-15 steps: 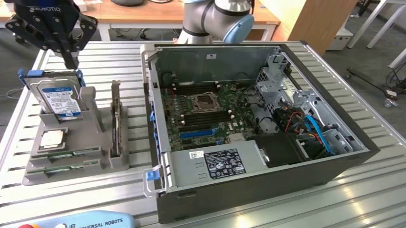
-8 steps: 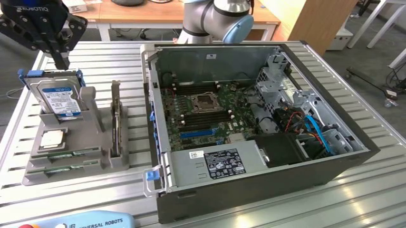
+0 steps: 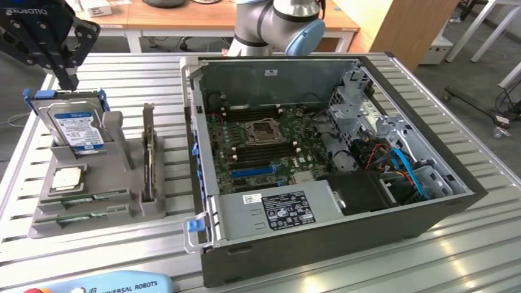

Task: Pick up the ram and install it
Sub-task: 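Reach for the ram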

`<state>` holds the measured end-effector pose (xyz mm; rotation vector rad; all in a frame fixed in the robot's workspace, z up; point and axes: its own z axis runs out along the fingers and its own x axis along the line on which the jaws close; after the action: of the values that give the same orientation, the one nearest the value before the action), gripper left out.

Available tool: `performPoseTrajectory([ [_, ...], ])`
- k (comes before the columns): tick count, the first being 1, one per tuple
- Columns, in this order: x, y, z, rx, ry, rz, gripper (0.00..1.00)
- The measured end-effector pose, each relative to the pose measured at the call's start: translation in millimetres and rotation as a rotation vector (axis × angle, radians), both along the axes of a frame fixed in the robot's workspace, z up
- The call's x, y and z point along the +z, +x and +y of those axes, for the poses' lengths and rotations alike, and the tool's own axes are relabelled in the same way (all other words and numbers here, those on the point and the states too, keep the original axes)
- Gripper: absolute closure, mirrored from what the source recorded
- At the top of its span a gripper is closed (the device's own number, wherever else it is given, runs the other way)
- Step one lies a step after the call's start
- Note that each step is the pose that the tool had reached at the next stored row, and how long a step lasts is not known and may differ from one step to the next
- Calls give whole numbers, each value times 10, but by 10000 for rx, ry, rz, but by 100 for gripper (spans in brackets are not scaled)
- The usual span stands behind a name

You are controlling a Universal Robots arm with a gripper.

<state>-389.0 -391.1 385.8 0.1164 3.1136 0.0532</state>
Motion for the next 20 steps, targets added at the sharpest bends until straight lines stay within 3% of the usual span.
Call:
performPoseTrajectory([
  [10, 0, -16, -6, -1, 0, 1, 90],
  [20, 0, -62, -128, 1, 0, 0, 90],
])
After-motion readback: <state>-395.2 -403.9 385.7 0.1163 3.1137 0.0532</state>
